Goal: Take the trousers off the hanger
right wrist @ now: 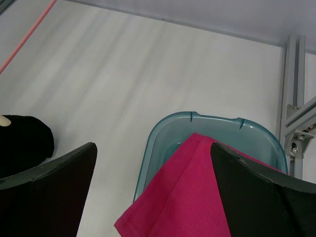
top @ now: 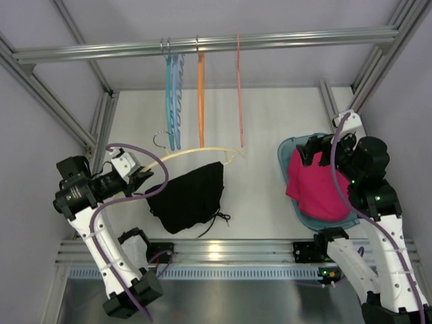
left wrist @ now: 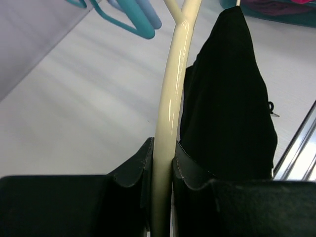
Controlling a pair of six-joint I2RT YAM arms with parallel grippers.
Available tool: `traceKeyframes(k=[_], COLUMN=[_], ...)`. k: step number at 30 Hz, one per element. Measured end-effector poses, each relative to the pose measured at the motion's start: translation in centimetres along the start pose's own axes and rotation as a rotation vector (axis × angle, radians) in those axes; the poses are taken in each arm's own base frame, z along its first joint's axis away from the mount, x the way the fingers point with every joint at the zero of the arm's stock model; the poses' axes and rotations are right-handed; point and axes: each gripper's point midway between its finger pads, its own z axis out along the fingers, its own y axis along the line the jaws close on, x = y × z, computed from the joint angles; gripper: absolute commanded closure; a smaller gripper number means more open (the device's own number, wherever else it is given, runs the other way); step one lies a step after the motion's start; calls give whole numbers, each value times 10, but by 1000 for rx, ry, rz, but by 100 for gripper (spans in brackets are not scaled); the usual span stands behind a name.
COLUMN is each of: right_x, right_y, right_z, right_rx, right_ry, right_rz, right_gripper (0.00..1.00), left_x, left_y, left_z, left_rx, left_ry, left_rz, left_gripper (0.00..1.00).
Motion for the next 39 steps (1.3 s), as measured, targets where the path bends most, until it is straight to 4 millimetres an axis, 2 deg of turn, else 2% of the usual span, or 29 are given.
traceKeyframes(k=[5,8,12,19,23,29,33,35,37,39], right_x=[-2,-1,-1,-1,-1,0,1,0,-5,-20], right_y=[1,2,3,3,3,2,-2,-6,-11,-16], right_z=[-1,0,1,1,2,3,2,1,-3,-11], right_rx=[-1,-3,-9,-7,-7,-1,17,41,71,108], right_ry=[-8,-7,-5,-5,-4,1,3,1,-11,-46], right_rz=[3,24,47,51,52,52,48,42,26,4], right_gripper=[1,1,1,1,1,1,1,0,1,1], left_x=[-31,-42,-44,-49,-55,-90,-110,-127,-147,-168], left_y=[-11,-22,-36,-20,-29,-38,-71,-87,-91,-96], left_z=[3,8,17,44,61,90,115,125,135,145], left_rx=[77,144,259,413,534,640,679,701,689,662], left_ry=[-81,-137,-158,-132,-108,-39,24,28,23,11], left_rz=[147,201,229,193,220,194,249,243,210,180], left_gripper=[100,100,100,100,100,100,100,100,100,100])
